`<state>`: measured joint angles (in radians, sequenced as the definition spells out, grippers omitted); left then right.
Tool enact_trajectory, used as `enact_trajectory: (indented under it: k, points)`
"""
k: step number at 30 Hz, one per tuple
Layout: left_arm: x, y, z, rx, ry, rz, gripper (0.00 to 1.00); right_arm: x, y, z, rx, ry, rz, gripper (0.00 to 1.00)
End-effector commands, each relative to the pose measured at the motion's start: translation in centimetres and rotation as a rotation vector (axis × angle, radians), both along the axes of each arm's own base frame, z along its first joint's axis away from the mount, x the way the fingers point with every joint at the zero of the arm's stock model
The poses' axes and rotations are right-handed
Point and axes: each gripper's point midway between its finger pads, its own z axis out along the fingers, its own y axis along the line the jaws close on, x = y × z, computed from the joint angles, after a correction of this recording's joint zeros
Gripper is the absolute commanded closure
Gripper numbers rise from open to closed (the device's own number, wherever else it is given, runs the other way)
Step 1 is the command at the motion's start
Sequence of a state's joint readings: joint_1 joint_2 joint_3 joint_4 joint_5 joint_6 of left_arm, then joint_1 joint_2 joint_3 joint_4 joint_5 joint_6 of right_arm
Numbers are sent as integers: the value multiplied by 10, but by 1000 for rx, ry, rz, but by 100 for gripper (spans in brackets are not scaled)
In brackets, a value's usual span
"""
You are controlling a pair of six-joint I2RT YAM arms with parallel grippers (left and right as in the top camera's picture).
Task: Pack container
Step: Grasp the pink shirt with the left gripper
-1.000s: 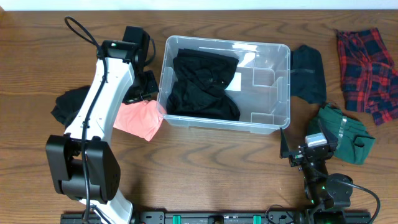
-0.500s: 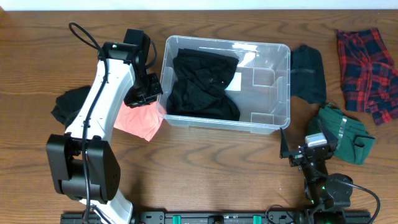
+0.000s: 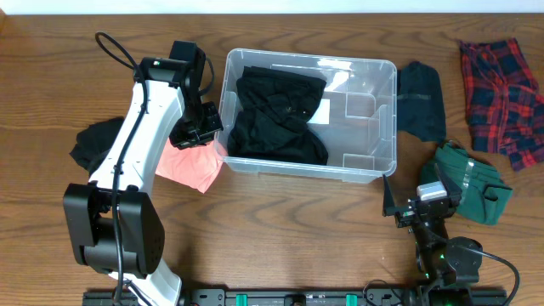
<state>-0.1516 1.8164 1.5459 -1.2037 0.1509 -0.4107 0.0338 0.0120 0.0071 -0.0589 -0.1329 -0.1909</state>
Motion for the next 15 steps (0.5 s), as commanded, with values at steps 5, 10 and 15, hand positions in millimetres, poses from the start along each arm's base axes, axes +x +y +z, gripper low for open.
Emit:
enact_trajectory:
  k: [5,10,15]
  points:
    - [-8,-4,-4,5,34,-38,94,0,1,0,10,2,1,1]
    - [-10,-13,-4,6,36,-63,94,0,1,0,10,2,1,1]
    - [-12,-20,-4,7,37,-87,94,0,1,0,10,2,1,1]
